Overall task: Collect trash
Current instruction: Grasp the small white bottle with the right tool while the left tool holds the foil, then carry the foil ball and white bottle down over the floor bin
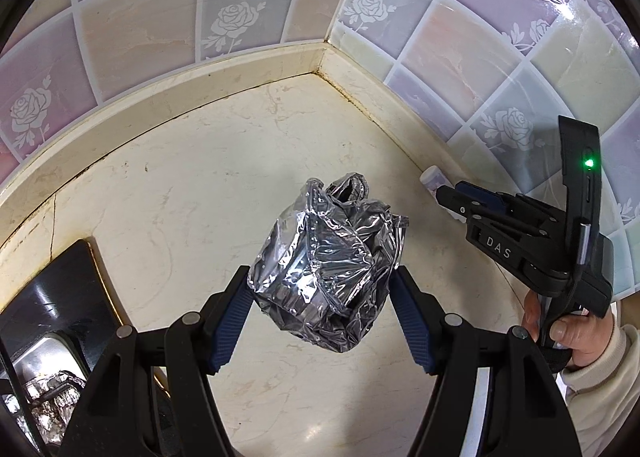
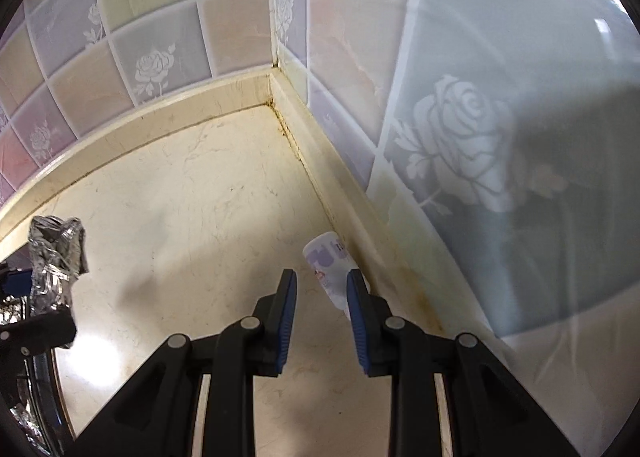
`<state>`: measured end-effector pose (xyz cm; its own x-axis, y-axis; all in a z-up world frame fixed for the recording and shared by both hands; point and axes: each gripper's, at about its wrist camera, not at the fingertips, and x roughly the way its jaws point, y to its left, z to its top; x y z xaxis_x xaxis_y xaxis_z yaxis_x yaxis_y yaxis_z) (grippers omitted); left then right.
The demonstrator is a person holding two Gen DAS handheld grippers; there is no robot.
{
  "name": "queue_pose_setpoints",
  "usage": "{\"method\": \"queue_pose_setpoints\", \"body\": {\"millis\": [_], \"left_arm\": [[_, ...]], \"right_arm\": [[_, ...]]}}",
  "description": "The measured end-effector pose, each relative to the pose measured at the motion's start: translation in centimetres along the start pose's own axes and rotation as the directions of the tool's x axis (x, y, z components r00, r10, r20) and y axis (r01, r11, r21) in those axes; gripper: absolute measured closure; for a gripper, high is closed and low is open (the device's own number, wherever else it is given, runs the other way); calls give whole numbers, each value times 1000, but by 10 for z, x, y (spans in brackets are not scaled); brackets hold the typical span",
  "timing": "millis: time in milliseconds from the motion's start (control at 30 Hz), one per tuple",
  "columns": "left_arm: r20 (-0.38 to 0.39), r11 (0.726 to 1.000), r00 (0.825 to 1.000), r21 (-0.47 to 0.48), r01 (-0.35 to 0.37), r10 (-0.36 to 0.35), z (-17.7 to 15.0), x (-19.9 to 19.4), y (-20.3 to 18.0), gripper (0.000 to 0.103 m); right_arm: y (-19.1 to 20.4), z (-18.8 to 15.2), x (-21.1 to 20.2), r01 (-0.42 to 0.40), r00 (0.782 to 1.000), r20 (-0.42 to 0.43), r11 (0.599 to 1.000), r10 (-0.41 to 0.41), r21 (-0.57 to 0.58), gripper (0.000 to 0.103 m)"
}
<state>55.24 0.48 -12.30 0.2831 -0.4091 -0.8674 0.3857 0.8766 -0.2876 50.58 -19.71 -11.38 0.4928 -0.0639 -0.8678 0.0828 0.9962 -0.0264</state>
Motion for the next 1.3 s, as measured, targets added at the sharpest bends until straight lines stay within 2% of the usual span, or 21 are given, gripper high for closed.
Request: {"method": "queue_pose_setpoints", "body": {"millis": [267,433,767,933,1033,1167,1300], "left_arm": [[-1,1000,1000,-12,1,-1,1,-2,7,36],[-6,1000,1000,-14,6,-6,1,-1,9,36],[-16,1000,1000,4,15,-15,-2,-3,4,36],[-5,1000,1000,15,6,-6,-14,-16,-8,36],[5,1000,1000,10,-2,2,-29,-31,-18,36],[30,1000,999,-1,-22,22,-67,-61,-43,36],[50,999,998,-27,-46,47,-120,-87,-76,36]], "right_arm": [[7,15,13,52,999,-6,997,-53,-61,77],[15,16,33,69,993,-87,990,-80,-124,78],[8,2,28,42,994,-97,998,-47,-48,79],[12,-16,7,21,997,-73,1000,-21,-2,79],[13,-30,-20,-19,999,-36,999,20,26,79],[8,-64,-63,-90,996,21,995,89,42,79],[8,-117,-113,-179,983,58,983,177,30,79]]}}
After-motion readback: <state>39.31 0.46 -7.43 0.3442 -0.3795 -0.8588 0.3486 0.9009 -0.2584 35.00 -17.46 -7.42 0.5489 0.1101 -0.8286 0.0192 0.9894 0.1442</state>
